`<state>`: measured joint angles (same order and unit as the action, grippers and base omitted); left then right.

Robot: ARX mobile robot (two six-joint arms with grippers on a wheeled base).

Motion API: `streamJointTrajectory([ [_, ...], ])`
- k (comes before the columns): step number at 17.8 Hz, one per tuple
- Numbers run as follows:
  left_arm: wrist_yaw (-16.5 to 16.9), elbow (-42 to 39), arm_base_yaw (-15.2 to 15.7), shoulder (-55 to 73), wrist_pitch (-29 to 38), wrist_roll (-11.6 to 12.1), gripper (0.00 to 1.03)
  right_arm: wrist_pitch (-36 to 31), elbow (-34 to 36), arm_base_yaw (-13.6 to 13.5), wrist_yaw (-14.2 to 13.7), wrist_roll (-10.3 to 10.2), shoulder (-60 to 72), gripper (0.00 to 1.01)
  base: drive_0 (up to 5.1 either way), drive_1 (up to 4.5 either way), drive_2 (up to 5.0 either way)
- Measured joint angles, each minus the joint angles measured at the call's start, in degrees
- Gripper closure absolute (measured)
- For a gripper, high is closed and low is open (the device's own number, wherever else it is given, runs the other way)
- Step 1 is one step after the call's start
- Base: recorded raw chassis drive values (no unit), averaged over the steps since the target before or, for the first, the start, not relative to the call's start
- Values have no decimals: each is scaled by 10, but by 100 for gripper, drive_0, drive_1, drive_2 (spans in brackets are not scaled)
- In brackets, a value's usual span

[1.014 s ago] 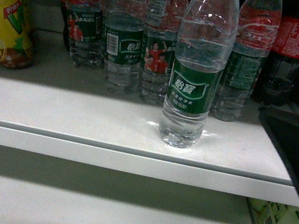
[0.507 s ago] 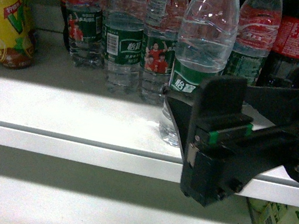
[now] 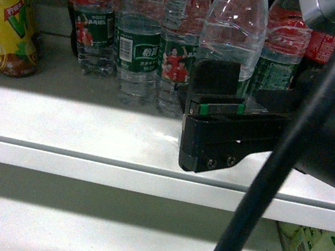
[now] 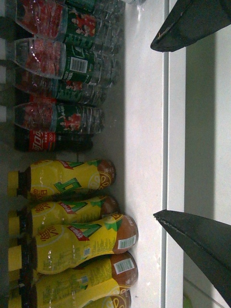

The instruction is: Move water from second to third shelf

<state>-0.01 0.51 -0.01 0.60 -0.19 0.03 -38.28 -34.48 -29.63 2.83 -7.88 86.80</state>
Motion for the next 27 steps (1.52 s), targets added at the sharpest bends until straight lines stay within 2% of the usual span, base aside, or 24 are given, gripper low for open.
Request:
streamJointTrajectory([
  [5, 0, 0, 0, 0, 0, 0, 5, 23, -53, -2, -36, -16, 42, 3, 0, 0, 0],
  [8, 0, 0, 0, 0, 0, 0, 5, 29, -78, -12, -61, -17, 73, 3, 0, 0, 0],
  [19, 0, 0, 0, 0, 0, 0, 5, 30, -143, -11, -118, -16, 157, 4, 0, 0, 0],
  [21, 0, 0, 0, 0, 0, 0, 5, 27, -143, -11, -123, -16, 159, 28, 0, 0, 0],
  [24, 0, 0, 0, 0, 0, 0, 5, 21, -141, -12, -123, -16, 157, 53, 0, 0, 0],
  [27, 0, 0, 0, 0, 0, 0, 5, 15, -116, -17, -115, -19, 135, 60, 0, 0, 0],
])
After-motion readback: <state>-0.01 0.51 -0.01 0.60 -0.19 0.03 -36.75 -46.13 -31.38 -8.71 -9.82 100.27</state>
